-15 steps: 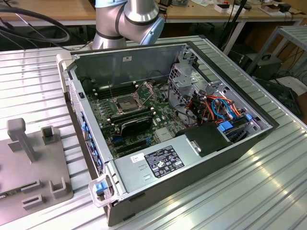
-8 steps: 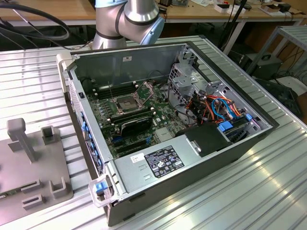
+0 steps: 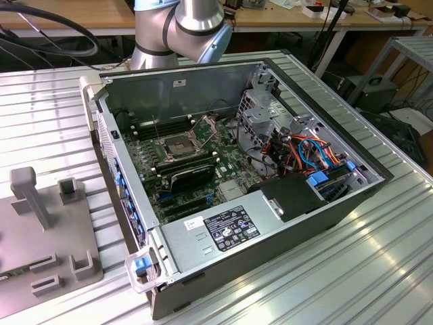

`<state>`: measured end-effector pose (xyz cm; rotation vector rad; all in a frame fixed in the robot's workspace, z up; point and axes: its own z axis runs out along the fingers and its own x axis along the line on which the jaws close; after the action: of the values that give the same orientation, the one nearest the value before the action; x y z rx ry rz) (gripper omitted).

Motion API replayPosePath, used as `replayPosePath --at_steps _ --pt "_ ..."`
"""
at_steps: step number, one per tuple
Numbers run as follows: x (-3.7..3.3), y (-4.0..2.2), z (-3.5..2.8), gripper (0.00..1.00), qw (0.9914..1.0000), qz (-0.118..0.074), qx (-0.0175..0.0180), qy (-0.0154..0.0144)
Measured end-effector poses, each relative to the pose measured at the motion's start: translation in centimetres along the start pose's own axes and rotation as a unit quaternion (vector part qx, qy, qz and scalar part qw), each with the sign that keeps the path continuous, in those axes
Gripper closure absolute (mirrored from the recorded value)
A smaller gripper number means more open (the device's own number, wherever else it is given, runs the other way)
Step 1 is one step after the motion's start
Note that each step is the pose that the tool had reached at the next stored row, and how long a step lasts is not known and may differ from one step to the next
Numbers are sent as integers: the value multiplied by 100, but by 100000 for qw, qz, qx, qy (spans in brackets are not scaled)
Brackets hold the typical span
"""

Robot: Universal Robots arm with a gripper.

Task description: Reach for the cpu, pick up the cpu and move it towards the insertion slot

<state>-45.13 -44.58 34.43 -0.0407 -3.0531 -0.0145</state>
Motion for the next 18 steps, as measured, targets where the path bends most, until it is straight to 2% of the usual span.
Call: replayPosePath --at_steps 12,15,18 --pt "14 2 -162 45 100000 -6 -86 12" --pt "19 2 -221 45 100000 -16 -218 19" --pt "25 1 -296 45 99998 -43 -542 72"
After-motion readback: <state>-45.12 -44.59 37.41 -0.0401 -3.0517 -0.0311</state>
